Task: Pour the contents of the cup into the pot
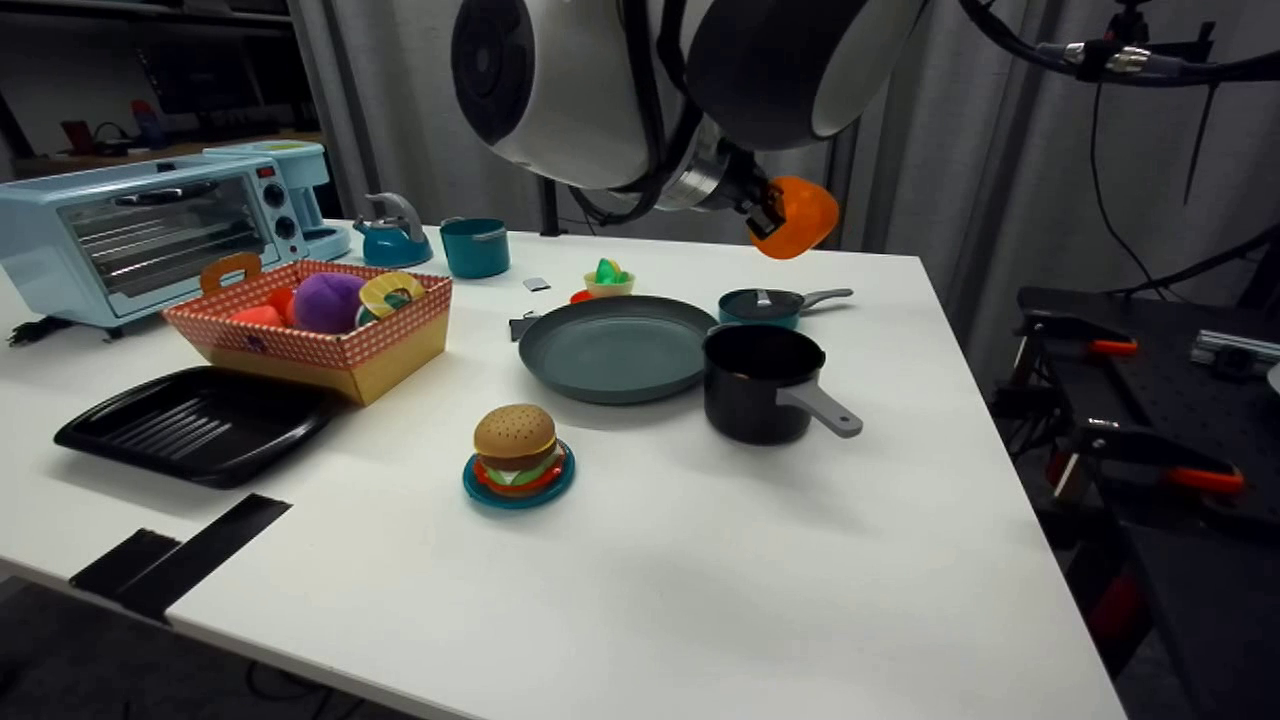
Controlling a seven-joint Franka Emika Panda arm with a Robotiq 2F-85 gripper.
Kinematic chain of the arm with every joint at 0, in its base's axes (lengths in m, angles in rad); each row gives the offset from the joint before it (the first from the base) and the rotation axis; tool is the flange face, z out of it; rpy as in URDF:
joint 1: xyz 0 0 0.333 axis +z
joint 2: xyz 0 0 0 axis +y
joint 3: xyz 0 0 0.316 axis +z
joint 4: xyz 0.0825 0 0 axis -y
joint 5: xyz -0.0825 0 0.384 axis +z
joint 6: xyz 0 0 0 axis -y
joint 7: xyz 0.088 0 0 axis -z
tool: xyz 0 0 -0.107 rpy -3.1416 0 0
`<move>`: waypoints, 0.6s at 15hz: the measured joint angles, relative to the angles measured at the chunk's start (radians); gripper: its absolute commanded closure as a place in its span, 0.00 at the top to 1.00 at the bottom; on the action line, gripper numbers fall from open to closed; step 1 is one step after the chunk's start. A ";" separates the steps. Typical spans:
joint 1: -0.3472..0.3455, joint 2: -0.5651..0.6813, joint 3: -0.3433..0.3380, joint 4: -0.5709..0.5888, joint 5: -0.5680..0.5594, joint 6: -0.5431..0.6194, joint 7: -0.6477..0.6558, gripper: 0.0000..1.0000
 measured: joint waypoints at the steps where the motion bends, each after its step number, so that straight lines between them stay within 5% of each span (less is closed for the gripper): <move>1: 0.004 0.014 0.000 0.012 -0.007 -0.018 0.000 0.01; 9: 0.012 0.107 0.000 0.102 -0.036 -0.130 -0.002 0.01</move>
